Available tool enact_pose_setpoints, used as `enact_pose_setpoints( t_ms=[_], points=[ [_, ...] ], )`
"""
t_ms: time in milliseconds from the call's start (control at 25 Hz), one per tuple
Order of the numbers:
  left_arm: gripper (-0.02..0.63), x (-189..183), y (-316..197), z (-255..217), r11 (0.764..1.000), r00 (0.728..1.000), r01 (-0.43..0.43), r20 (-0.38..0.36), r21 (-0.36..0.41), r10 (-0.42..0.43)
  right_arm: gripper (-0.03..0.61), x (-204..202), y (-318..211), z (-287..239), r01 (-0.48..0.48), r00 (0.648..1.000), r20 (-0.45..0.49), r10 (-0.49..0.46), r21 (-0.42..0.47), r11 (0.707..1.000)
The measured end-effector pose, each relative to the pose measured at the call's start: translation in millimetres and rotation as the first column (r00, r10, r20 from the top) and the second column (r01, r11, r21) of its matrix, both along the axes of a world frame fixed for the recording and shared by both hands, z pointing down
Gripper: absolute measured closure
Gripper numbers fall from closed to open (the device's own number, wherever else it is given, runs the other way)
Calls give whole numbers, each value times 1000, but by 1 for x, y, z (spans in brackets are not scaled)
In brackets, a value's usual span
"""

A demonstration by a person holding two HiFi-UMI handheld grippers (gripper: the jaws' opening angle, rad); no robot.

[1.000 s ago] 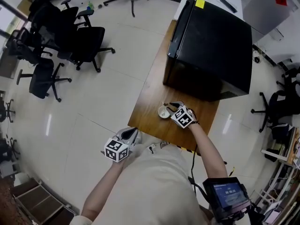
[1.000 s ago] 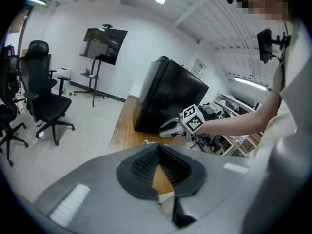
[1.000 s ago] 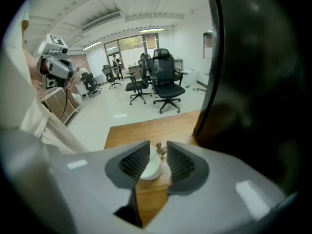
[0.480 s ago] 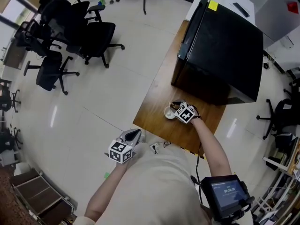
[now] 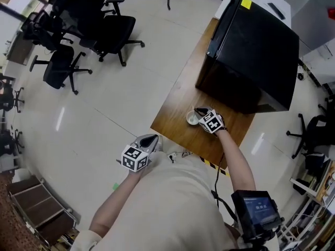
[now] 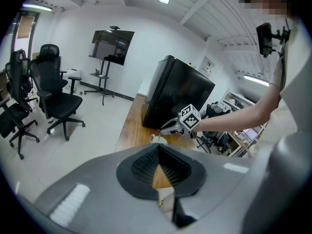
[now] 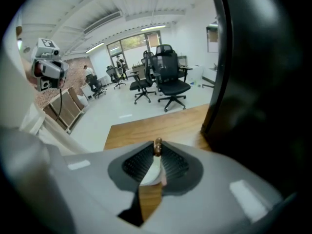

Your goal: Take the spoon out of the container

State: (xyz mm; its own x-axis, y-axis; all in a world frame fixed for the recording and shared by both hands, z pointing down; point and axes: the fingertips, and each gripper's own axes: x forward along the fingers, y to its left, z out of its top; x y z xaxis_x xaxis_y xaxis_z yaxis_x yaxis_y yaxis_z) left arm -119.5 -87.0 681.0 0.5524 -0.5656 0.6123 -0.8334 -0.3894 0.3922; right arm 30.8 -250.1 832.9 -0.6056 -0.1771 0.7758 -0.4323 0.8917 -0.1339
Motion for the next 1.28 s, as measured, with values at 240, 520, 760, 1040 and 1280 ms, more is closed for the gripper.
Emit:
enact_pose_setpoints(
  t_ms=[240,520,760,1040,1280],
  points=[
    [627,9,-7,-5,998,998,-55,-13,28,56,532,15,4,-40,-162,984,83,158,52,985],
    [627,23,-6,-6,990,990,-139,-21,35,140,532,65,13,-111,-472,836,318,447,1,881],
    [627,37,-7,-10,978,978,-204,-24,49,206,532,134,27,-141,-694,653,399,644,-26,720],
    [627,38,1,-5,970,970,-240,-20,38,240,532,179,43,-91,-865,424,354,834,-115,489],
    [627,51,3,-9,964,964,-265,-7,32,265,537,193,44,-34,-912,247,349,904,-230,338]
  ],
)
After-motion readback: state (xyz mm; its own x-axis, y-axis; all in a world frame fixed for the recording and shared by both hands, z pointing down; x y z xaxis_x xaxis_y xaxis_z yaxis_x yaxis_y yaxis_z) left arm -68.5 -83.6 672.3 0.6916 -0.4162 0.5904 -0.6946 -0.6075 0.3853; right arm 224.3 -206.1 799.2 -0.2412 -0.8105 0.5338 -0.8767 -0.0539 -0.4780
